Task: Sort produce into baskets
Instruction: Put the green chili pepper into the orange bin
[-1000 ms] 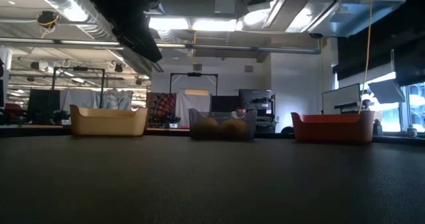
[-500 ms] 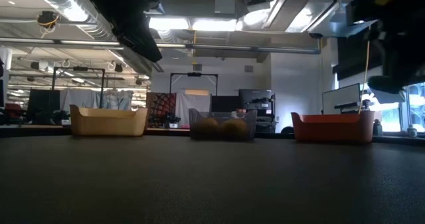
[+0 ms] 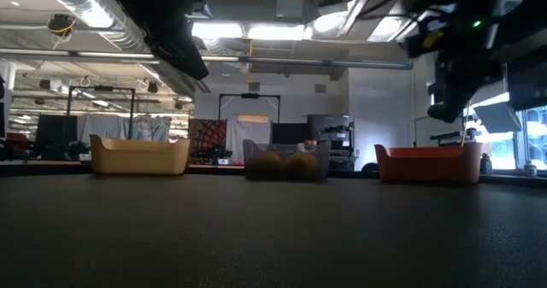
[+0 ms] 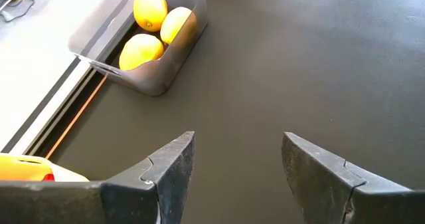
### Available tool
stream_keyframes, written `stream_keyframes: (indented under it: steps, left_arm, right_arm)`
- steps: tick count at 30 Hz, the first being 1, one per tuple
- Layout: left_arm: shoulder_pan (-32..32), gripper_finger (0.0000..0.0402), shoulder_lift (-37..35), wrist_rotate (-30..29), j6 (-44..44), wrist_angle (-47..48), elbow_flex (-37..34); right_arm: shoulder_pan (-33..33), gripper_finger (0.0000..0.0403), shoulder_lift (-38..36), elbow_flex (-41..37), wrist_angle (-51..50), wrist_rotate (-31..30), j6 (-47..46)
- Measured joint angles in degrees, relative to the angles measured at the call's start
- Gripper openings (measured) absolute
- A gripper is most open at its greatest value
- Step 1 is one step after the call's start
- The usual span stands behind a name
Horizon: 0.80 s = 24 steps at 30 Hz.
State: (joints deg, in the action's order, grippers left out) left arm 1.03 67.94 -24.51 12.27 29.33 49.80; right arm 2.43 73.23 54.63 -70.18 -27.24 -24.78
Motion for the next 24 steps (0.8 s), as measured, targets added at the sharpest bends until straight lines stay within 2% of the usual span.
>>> stream_keyframes:
  steps: [11,19,24]
  left_arm:
    - [0.01,0.0219,0.00,0.00,-0.02,-0.01,0.00]
    - [0.01,0.0219,0.00,0.00,-0.02,-0.03,0.00]
    - [0.01,0.0219,0.04,0.00,-0.02,-0.03,0.00]
  right_arm:
    - [-21.61,0.0019,0.00,0.00,9.00,-0.70,14.78]
    - [-35.37,0.0019,0.00,0.01,15.84,-0.68,19.26]
    - [-41.23,0.0019,0.00,0.02,20.31,-0.66,21.14]
